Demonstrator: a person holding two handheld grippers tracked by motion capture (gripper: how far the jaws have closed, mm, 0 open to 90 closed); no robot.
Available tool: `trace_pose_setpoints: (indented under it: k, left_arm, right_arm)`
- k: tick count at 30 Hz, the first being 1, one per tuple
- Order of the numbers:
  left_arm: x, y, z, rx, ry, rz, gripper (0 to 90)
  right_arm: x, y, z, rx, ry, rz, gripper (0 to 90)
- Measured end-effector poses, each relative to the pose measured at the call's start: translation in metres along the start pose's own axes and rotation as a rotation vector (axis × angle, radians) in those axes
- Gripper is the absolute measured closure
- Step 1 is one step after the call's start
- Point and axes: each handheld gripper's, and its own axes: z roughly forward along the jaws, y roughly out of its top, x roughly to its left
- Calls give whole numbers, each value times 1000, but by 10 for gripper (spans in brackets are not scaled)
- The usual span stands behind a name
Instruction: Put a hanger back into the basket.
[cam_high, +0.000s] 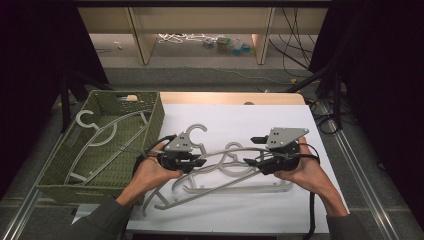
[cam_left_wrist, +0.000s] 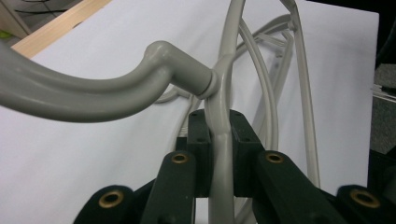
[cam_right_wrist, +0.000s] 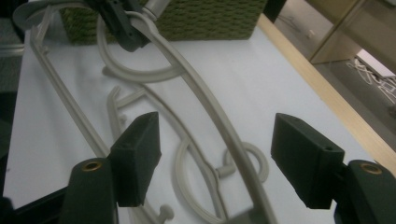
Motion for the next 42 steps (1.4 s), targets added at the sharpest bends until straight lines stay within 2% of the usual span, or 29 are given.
trace_pose_setpoints:
  k: [2, 4, 8, 12, 14, 15, 16, 17, 21, 24, 31, 33, 35, 37, 42]
  left_arm:
    - [4, 0, -5, -10, 15, -10, 816]
    - [7, 0, -10, -19, 25, -26, 816]
    - [14, 0, -21, -24, 44, -24, 816]
    - [20, 1, -30, -64, 50, -72, 816]
    - [23, 2, -35, -77, 55, -100, 816]
    - [25, 2, -37, -87, 53, -98, 816]
    - [26, 3, -39, -95, 53, -114, 816]
    - [27, 4, -42, -101, 49, -120, 816]
    - [29, 6, -55, -123, 54, -147, 816]
    - [30, 7, -64, -147, 49, -174, 816]
    - [35, 10, -88, -163, 71, -183, 816]
    - [37, 12, -96, -168, 78, -197, 816]
    - [40, 16, -106, -170, 88, -187, 816]
    - [43, 19, -115, -176, 98, -183, 816]
    - [55, 22, -139, -159, 159, -177, 816]
  right_arm:
    - [-2, -3, -2, -22, -41, 31, 284]
    - [-4, -6, -3, -46, -63, 62, 283]
    - [-5, -10, -8, -71, -84, 99, 260]
    - [0, -15, -13, -98, -123, 132, 233]
    - [0, -19, -14, -115, -120, 151, 223]
    - [1, -20, -14, -130, -129, 167, 209]
    - [1, -22, -14, -141, -145, 177, 200]
    - [1, -23, -15, -135, -145, 191, 199]
    - [4, -28, -12, -168, -171, 224, 196]
    - [6, -33, -10, -148, -153, 228, 194]
    - [12, -41, -5, -139, -147, 244, 183]
    - [14, -43, -6, -140, -152, 245, 182]
    - [14, -45, -6, -144, -156, 246, 181]
    - [15, -47, -5, -150, -165, 249, 181]
    - [17, -49, -5, -145, -163, 248, 173]
